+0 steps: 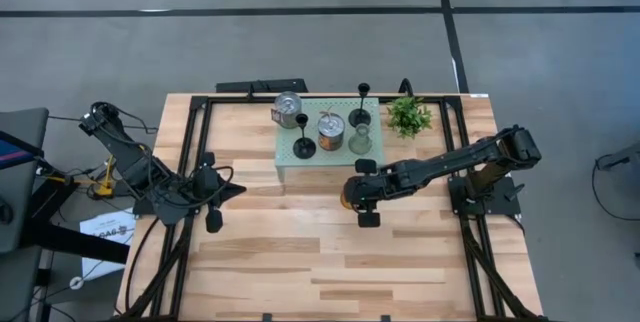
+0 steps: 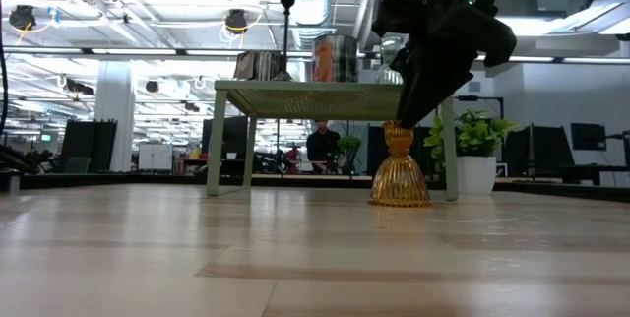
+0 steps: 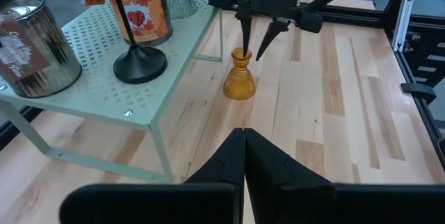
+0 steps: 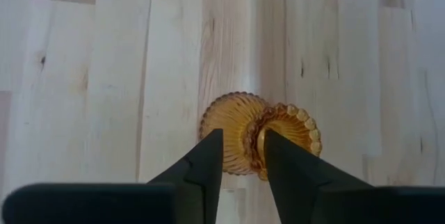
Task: Pick & Place candle stick holders
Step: Put the orange glass candle holder on the shelf
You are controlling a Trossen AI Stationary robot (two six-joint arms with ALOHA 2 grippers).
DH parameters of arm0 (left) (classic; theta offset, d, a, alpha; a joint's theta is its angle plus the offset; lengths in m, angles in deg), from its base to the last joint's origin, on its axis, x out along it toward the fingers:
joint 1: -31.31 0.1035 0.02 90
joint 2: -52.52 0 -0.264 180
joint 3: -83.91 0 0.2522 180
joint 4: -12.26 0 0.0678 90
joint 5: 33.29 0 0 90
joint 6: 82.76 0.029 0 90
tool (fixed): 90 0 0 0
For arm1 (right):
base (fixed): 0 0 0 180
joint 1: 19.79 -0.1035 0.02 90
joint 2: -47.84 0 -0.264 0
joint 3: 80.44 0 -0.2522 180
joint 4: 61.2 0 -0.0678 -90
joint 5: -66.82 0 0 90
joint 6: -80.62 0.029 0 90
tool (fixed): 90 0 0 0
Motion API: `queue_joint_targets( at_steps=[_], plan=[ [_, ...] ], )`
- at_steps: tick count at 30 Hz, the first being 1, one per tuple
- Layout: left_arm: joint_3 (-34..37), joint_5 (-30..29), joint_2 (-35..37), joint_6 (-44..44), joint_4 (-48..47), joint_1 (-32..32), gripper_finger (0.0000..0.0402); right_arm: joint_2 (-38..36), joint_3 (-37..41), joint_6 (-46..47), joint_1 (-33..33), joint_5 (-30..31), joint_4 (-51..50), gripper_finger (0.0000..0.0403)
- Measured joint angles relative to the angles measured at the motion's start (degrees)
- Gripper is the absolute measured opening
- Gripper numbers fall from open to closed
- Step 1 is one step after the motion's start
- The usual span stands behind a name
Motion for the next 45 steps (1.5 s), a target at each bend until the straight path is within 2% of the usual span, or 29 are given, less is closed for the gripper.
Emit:
queue_joint_targets(
  at_steps=[6, 11, 13, 16, 21, 30, 33, 39, 45],
  plan=[
    [0.0, 0.0, 0.0, 0.0, 0.4, 0.0, 0.0006, 0.0, 0.0, -0.1, 0.1, 0.0, 0.3, 0.0079],
    [0.0, 0.0, 0.0, 0.0, 0.8, 0.0, 0.0004, 0.0, 0.0, -0.1, 0.1, -0.4, 0.4, 0.0022],
    [0.0, 0.0, 0.0, 0.0, 0.9, 0.0, 0.0005, 0.0, 0.0, -0.1, 0.1, -0.5, 0.5, 0.0011],
    [0.0, 0.0, 0.0, 0.0, 0.9, 0.0, 0.0007, 0.0, 0.0, 1.0, -0.4, -0.4, 0.5, 0.0017],
    [0.0, 0.0, 0.0, 0.0, 1.1, 0.0, 0.0004, -0.6, 0.1, 1.7, -1.9, -1.0, 0.4, 0.0007],
    [0.0, 0.0, 0.0, 0.0, 1.5, 0.0, 0.0005, -4.9, 0.3, 5.8, -4.3, -1.7, -1.3, 0.0001],
    [0.0, 0.0, 0.0, 0.0, 1.5, 0.0, 0.0005, -6.2, -0.7, 7.0, -5.1, -1.4, -4.9, 0.0000],
    [0.0, 0.0, 0.0, 0.0, 1.6, 0.0, 0.0005, -8.1, -4.7, 7.0, -6.1, 3.1, -11.5, 0.0000],
    [0.0, 0.0, 0.0, 0.0, 1.7, 0.0, 0.0006, -8.5, -12.0, 7.0, -6.2, 3.8, -19.9, 0.0000]
  ],
)
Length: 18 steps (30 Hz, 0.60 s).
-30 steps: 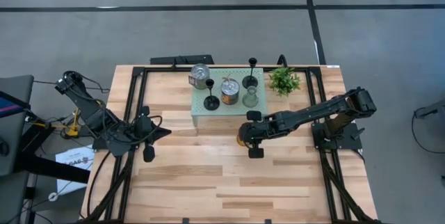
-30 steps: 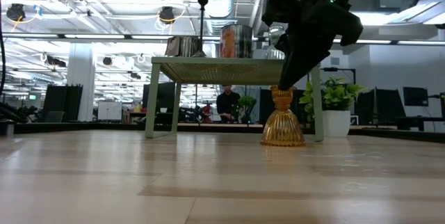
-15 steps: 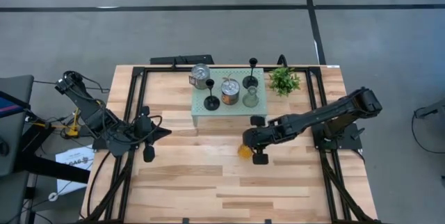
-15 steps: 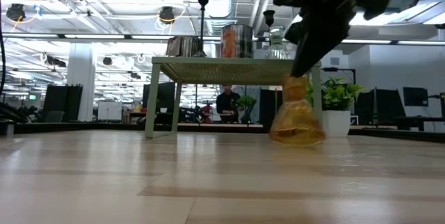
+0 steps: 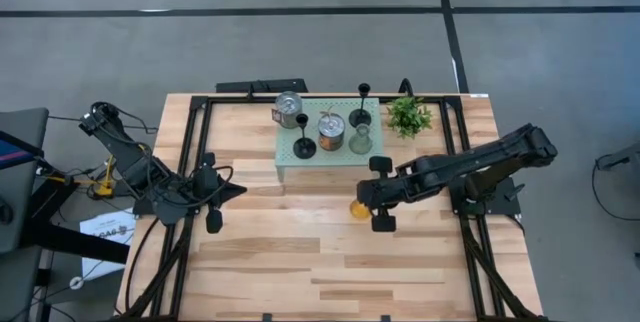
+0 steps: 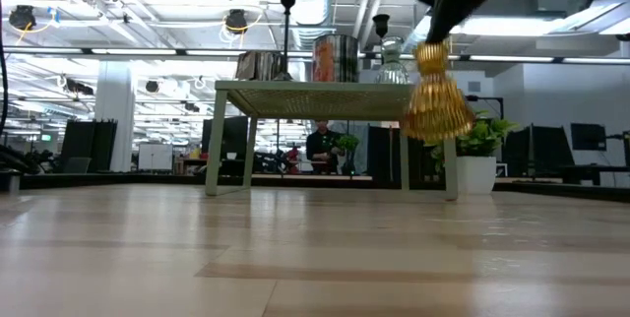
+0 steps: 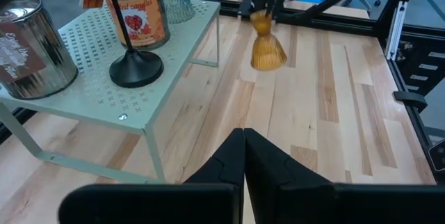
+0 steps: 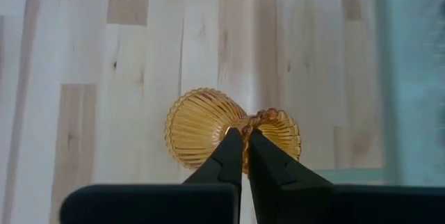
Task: Pick & Place candle stick holders
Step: Put the orange glass candle holder on the shelf
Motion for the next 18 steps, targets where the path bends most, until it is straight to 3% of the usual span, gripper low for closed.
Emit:
queue_joint_targets(
  at_steps=[18],
  plan=[
    [0.0, 0.0, 0.0, 0.0, 0.0, 0.0, 0.0005, -0.1, -22.6, -3.9, 0.9, 6.3, -16.1, 0.0000]
  ],
)
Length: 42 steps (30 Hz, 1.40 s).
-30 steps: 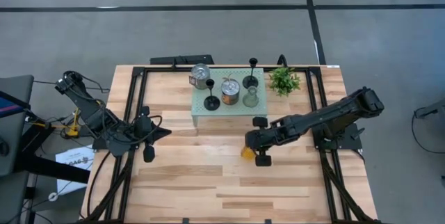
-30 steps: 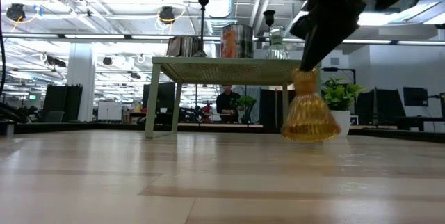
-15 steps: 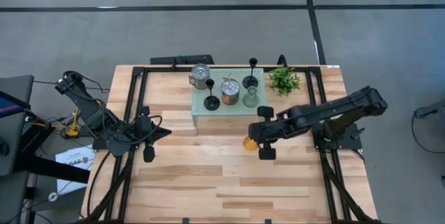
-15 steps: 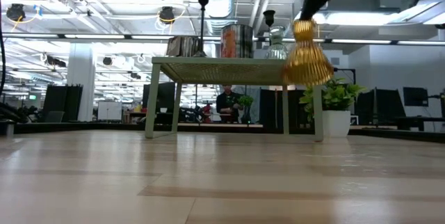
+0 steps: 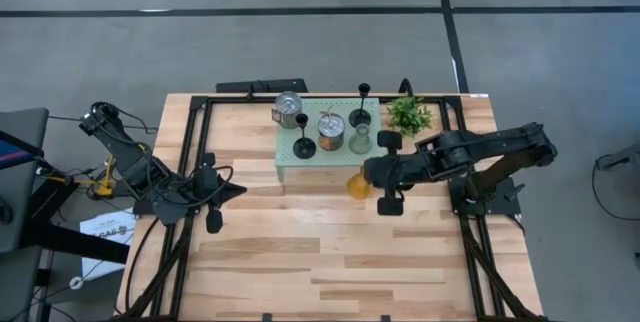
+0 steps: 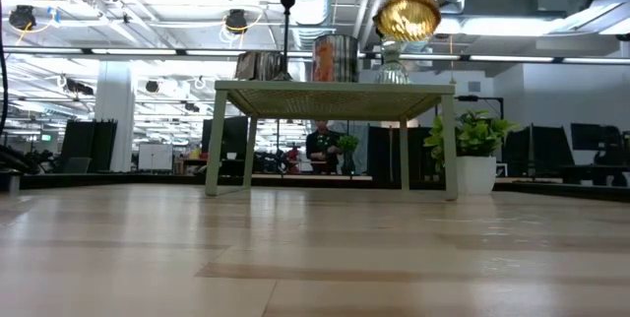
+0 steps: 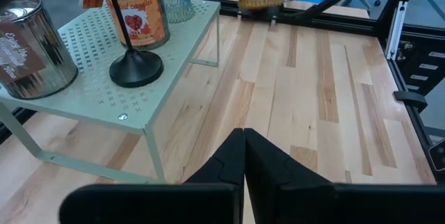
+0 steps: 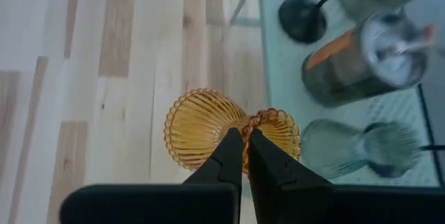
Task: Pick & Place candle stick holders
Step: Put the orange glass candle holder on the shelf
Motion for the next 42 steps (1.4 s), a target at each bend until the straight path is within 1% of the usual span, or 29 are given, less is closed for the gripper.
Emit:
queue_joint_targets(
  at_steps=[7, 11, 15, 21, 25, 27, 30, 33, 36, 42],
  plan=[
    [0.0, 0.0, 0.0, 0.0, 0.4, 0.0, 0.0006, 0.0, -6.1, -4.7, 2.4, 2.6, -0.3, 0.0000],
    [0.0, 0.0, 0.0, 0.0, 0.4, 0.0, 0.0004, 0.2, -8.6, -6.5, 4.6, 2.7, -0.2, 0.0000],
    [0.0, 0.0, 0.0, 0.0, 0.7, 0.0, 0.0007, 0.5, -8.8, -7.5, 6.2, 0.4, 0.0, 0.0000],
    [0.0, 0.0, 0.0, 0.0, 0.9, 0.0, 0.0004, 4.5, -8.8, -10.3, 7.5, -3.7, 0.5, 0.0000],
    [0.0, 0.0, 0.0, 0.0, 1.1, 0.0, 0.0007, 6.5, -8.9, -12.9, 8.7, -3.5, 1.0, 0.0000],
    [0.0, 0.0, 0.0, 0.0, 1.1, 0.0, 0.0006, 7.0, -8.9, -13.3, 9.7, -4.6, 1.1, 0.0000],
    [0.0, 0.0, 0.0, 0.0, 1.2, 0.0, 0.0005, 7.5, -8.9, -13.3, 11.5, -7.9, 1.3, 0.0000],
    [0.0, 0.0, 0.0, 0.0, 1.2, 0.0, 0.0005, 7.6, -8.9, -13.7, 12.5, -8.3, 1.4, 0.0000],
    [0.0, 0.0, 0.0, 0.0, 1.3, 0.0, 0.0007, 7.8, -8.9, -14.0, 13.4, -10.7, 2.0, 0.0000],
    [0.0, 0.0, 0.0, 0.0, 1.3, 0.0, 0.0004, 7.8, -8.2, -14.8, 14.3, -12.5, 2.4, 0.0000]
  ],
)
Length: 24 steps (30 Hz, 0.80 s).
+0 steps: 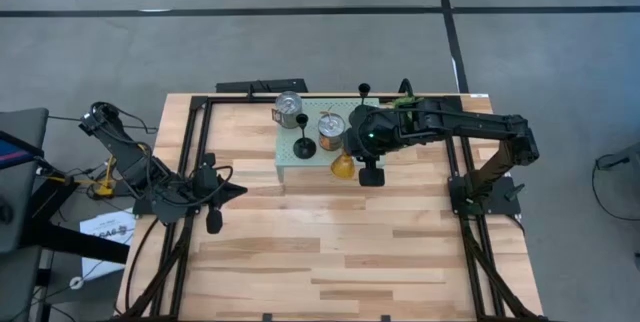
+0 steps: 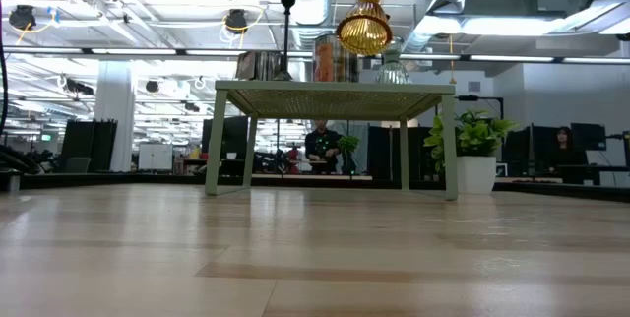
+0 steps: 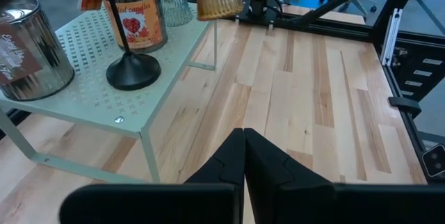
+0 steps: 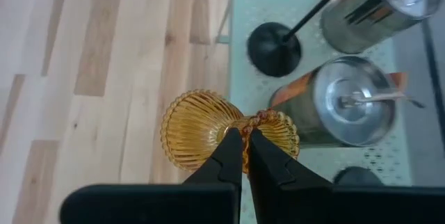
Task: Pick & Place candle stick holders
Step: Put the orange glass candle holder on the shelf
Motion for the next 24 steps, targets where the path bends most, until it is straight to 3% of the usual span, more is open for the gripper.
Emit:
queue_joint_targets(
  at_steps=[12, 24],
  plan=[
    [0.0, 0.0, 0.0, 0.0, 0.0, 0.0, 0.0005, 0.0, 5.1, -1.4, 1.3, -1.5, 4.7, 0.0000],
    [0.0, 0.0, 0.0, 0.0, 0.4, 0.0, 0.0006, 0.3, 5.6, -5.2, 3.1, 1.9, 6.2, 0.0000]
  ],
)
